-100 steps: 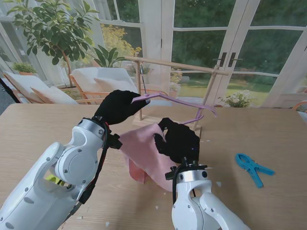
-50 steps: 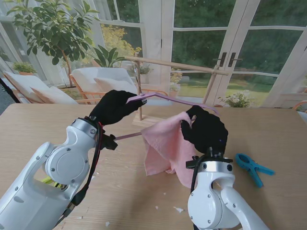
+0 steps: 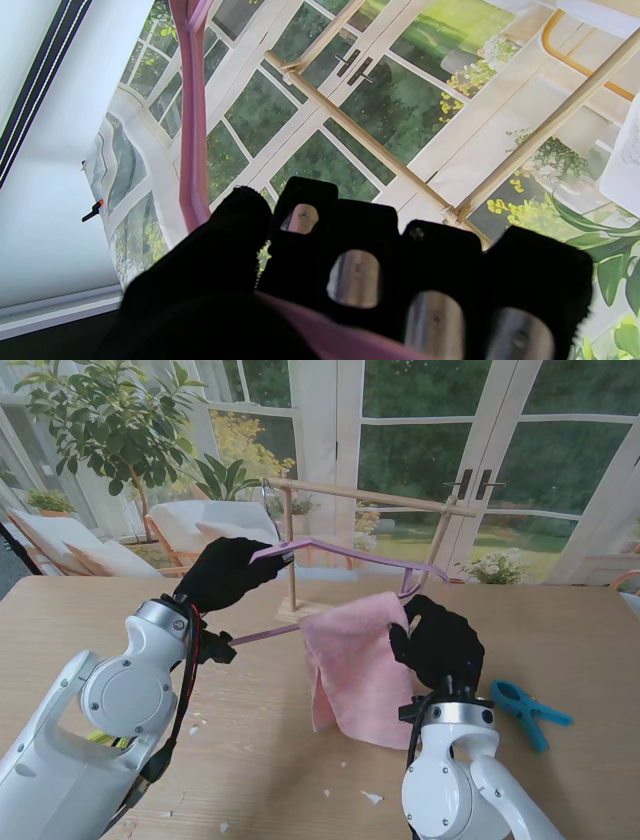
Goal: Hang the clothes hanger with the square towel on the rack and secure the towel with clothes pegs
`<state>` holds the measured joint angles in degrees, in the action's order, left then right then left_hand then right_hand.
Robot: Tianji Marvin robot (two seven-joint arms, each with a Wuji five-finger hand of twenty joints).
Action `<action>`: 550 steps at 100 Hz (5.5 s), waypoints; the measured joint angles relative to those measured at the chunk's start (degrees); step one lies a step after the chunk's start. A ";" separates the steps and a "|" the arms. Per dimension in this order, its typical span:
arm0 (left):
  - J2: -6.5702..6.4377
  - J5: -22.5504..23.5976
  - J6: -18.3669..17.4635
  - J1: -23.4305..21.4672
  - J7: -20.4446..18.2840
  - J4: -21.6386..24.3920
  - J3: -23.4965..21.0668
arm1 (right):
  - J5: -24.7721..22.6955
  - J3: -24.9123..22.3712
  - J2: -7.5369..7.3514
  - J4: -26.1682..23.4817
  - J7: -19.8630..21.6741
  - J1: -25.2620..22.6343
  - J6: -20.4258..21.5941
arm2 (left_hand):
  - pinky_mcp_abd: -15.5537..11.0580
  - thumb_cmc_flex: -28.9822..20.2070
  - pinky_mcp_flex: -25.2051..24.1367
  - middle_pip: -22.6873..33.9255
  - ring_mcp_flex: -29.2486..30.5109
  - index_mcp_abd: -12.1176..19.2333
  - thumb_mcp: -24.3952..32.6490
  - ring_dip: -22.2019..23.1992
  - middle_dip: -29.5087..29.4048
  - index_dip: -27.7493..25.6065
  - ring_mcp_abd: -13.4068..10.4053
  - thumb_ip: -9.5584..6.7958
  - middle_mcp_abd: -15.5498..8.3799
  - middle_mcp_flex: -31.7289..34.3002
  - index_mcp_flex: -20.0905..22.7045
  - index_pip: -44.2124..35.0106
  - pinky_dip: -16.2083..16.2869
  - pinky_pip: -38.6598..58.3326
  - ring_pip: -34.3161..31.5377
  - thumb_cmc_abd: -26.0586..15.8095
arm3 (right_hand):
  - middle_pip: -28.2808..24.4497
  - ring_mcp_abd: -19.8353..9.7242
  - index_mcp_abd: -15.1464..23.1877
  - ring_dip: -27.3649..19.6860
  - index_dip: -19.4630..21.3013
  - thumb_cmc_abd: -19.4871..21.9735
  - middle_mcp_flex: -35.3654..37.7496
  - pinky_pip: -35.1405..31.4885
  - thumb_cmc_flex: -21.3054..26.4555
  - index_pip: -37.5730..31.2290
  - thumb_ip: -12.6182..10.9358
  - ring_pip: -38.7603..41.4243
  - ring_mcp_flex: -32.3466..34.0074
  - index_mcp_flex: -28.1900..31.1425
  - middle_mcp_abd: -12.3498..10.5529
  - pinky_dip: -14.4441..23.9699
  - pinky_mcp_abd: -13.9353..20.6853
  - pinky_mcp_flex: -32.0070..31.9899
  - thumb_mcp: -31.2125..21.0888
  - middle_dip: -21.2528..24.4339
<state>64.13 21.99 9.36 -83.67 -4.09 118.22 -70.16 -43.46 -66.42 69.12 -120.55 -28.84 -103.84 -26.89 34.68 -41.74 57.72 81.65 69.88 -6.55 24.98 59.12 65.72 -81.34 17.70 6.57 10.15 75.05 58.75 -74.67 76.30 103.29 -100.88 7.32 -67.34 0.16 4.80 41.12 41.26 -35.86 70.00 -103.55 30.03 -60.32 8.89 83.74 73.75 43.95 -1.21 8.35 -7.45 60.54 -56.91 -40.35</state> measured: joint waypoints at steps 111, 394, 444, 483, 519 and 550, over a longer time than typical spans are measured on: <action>0.22 3.45 3.51 2.51 1.23 -0.17 3.41 | -11.70 3.10 -1.89 2.98 -5.08 -1.49 6.95 | 0.02 -0.23 0.01 0.50 0.11 0.08 0.94 0.07 -0.19 -0.01 -0.01 -0.60 0.00 0.09 0.59 0.00 0.05 0.03 -0.03 0.90 | 4.97 3.33 16.12 -0.20 -3.97 3.85 -22.32 4.77 -6.83 35.73 -3.93 -12.63 -19.65 -15.18 -2.81 -0.58 1.81 -14.86 3.44 -0.83; 0.31 4.39 4.90 2.44 0.45 -0.13 4.86 | -16.88 5.82 -3.04 -4.28 6.50 0.14 9.51 | 0.02 -0.30 0.01 0.56 0.13 0.09 2.60 0.07 -0.72 -0.01 -0.11 -1.46 -0.01 0.10 0.60 0.00 0.06 0.07 -0.06 1.38 | 5.68 -2.51 2.96 -2.93 -14.52 2.29 -7.09 -2.10 -10.52 36.27 -4.01 -8.64 -2.86 -8.10 -7.01 -0.29 5.94 2.63 12.24 -0.38; 0.13 4.42 4.53 2.21 -0.11 0.52 2.80 | -17.80 -18.05 -4.31 -14.64 11.21 -22.92 12.28 | 0.02 -0.30 0.01 0.56 0.13 0.09 2.60 0.07 -0.72 -0.01 -0.11 -1.46 -0.01 0.10 0.60 0.00 0.06 0.07 -0.06 1.38 | 29.48 5.63 3.08 -11.84 -9.54 4.46 -21.29 32.28 -8.24 36.38 -4.01 -44.51 -25.92 -8.14 -0.34 -0.39 -2.37 -30.61 7.71 16.71; -0.11 4.15 4.33 2.16 -1.10 1.70 1.81 | -16.69 -28.84 -3.69 -12.36 13.35 -30.57 7.99 | 0.02 -0.30 0.01 0.56 0.13 0.09 2.60 0.07 -0.72 -0.01 -0.11 -1.46 -0.01 0.10 0.60 0.00 0.06 0.07 -0.06 1.38 | 32.01 5.68 3.69 -13.28 -8.98 4.53 -30.54 42.40 -8.23 37.79 -5.09 -50.46 -35.95 -10.76 0.28 -0.37 -3.27 -40.26 7.70 18.41; -0.27 4.06 3.85 2.21 -1.75 1.94 1.83 | -14.69 -32.53 -3.29 1.82 12.75 -25.19 6.83 | 0.02 -0.30 0.01 0.56 0.13 0.09 2.60 0.07 -0.72 -0.02 -0.11 -1.46 -0.01 0.10 0.60 0.00 0.06 0.07 -0.06 1.38 | 31.98 5.34 3.69 -14.50 -8.34 4.66 -35.64 47.55 -9.24 38.37 -5.09 -52.55 -40.50 -13.20 0.28 -0.37 -3.32 -43.51 7.62 19.17; -0.34 4.11 3.81 1.97 -1.90 2.34 1.60 | -14.80 -33.31 -4.16 13.27 14.97 -17.58 6.97 | 0.02 -0.30 0.01 0.56 0.13 0.09 2.60 0.07 -0.72 -0.02 -0.12 -1.46 -0.01 0.10 0.60 0.00 0.06 0.07 -0.06 1.38 | 33.11 4.62 3.69 -17.37 -8.28 5.18 -39.93 53.33 -10.52 38.74 -5.10 -56.40 -45.87 -15.44 0.10 -0.37 -3.32 -46.57 7.02 20.78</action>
<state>63.79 26.10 13.17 -81.70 -5.99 120.56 -68.57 -58.26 -99.73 64.96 -107.28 -13.87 -121.42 -19.93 34.71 -42.04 57.73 82.21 70.02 -6.45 27.58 59.19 65.00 -81.36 17.58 5.11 10.14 75.15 59.35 -74.67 76.36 103.36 -100.94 8.70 -34.23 4.78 8.49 23.75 32.98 -30.68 30.07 -50.22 19.50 -21.58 3.79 27.34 27.88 28.51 -1.11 7.98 -10.77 13.98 -49.89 -19.56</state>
